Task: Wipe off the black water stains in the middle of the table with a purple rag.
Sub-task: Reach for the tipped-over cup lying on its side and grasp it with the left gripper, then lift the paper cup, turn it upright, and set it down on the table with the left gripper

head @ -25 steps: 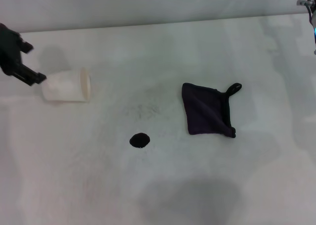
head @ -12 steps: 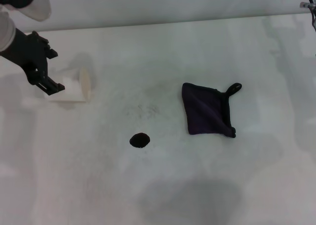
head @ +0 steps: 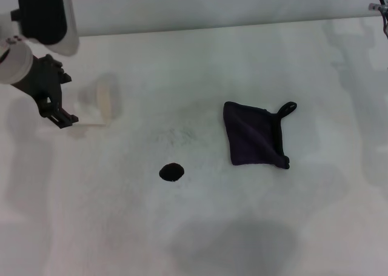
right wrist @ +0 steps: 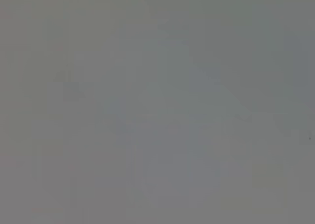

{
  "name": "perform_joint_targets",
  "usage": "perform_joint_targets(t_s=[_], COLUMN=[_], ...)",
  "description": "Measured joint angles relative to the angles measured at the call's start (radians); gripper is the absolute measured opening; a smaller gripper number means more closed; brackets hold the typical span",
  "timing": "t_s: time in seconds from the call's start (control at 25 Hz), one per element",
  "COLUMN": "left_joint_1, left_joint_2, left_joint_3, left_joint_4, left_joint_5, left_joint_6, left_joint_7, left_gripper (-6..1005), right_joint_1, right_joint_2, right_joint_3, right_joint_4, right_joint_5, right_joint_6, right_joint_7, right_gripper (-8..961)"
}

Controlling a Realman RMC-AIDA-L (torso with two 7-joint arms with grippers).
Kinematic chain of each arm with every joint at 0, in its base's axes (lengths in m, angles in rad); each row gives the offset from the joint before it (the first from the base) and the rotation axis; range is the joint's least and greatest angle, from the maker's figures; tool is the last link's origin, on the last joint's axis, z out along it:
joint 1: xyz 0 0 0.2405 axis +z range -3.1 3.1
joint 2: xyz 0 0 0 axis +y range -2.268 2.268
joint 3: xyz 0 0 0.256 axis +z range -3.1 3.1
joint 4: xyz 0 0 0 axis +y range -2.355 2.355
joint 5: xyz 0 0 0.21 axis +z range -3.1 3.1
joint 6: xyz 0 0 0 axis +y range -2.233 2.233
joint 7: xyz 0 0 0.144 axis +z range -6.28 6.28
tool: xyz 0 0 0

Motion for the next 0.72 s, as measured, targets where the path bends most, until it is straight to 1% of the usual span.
perform_joint_targets(t_s=[0.12, 0.2, 0.24, 0.48, 0.72], left_joint_1=[0.032, 0.037, 0.043, 0.054, 0.07], left_joint_2=[-0.001, -0.001, -0.001, -0.002, -0.002], left_joint_3=[0.05, 0.058, 0.068, 0.071, 0.071], left_joint_4=[-0.005, -0.009, -0.026, -0.063, -0.087], left_joint_5=[-0.009, -0.013, -0.024, -0.062, -0.108], left_joint_6=[0.056, 0.067, 0.098, 0.175, 0.239], left_joint_7=[0.0, 0.0, 0.0, 0.01, 0.058], left_gripper=[886, 887, 887, 886, 887], right_joint_1=[0.0, 0.0, 0.0, 0.0, 0.0], right_joint_2=[0.0, -0.001, -0.001, -0.002, -0.002], right_joint_3=[0.0, 0.0, 0.0, 0.0, 0.0], right_joint_4=[0.0, 0.0, 0.001, 0.002, 0.005], right_joint_5=[-0.001, -0.002, -0.002, -0.002, -0.002], right_joint_6=[0.0, 0.0, 0.0, 0.0, 0.0], right_joint_7=[0.0, 0.0, 0.0, -0.002, -0.007], right_gripper=[841, 841, 841, 841, 841])
